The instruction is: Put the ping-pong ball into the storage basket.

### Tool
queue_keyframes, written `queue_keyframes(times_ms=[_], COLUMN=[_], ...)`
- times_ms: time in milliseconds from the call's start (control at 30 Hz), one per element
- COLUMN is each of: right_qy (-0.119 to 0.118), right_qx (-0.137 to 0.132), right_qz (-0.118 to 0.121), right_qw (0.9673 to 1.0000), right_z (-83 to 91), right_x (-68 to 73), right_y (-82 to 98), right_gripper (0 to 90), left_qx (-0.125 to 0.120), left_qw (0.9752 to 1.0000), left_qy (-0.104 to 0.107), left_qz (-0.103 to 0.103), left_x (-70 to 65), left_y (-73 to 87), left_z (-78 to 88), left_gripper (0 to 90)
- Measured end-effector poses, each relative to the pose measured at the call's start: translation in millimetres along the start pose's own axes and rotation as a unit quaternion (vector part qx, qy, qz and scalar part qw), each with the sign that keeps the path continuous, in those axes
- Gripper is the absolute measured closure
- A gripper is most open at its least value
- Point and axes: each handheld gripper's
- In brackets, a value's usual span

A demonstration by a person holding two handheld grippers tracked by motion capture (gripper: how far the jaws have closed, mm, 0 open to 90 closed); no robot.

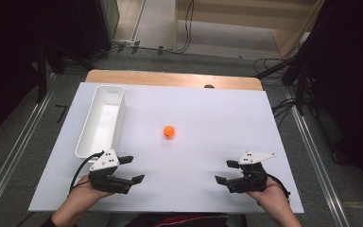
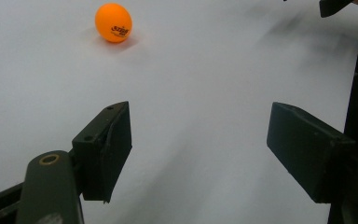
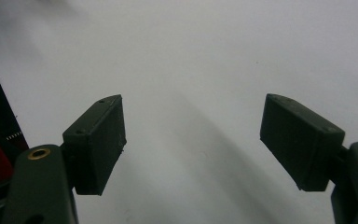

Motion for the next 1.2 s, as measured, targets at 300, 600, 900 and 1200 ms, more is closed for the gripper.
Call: queue_keyframes(times_ms=[300, 600, 900, 1200], right_qy=[-0.001, -0.002, 0.0, -0.004], right_qx=[0.004, 0.005, 0.007, 0.01], right_qz=[0.001, 0.0, 0.002, 0.001], right_qw=[1.0, 1.0, 1.0, 0.9999], right_z=[-0.3, -0.2, -0.1, -0.7], right_x=[0.1, 0.0, 0.3, 0.9], right_y=[-0.4, -0.2, -0.1, -0.2], right_gripper=[20.7, 20.7, 20.7, 20.7], left_qx=[-0.006, -0.015, -0.012, -0.012], left_qw=[0.9998, 0.9996, 0.9998, 0.9998], left_qy=[0.016, 0.018, 0.015, 0.015], left_qz=[0.01, 0.014, 0.01, 0.01], left_x=[1.5, 0.9, 0.6, 0.8], left_y=[1.5, 0.9, 0.6, 0.9], left_z=[1.3, 3.2, 3.6, 2.5], left_gripper=[21.8, 21.8, 21.8, 21.8])
Point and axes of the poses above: each handheld gripper's, and its own axes: z roughly backward along the jaws, y roughly out of its underside, x roughly to its left, and after that the axes turned 5 degrees about y, right-handed
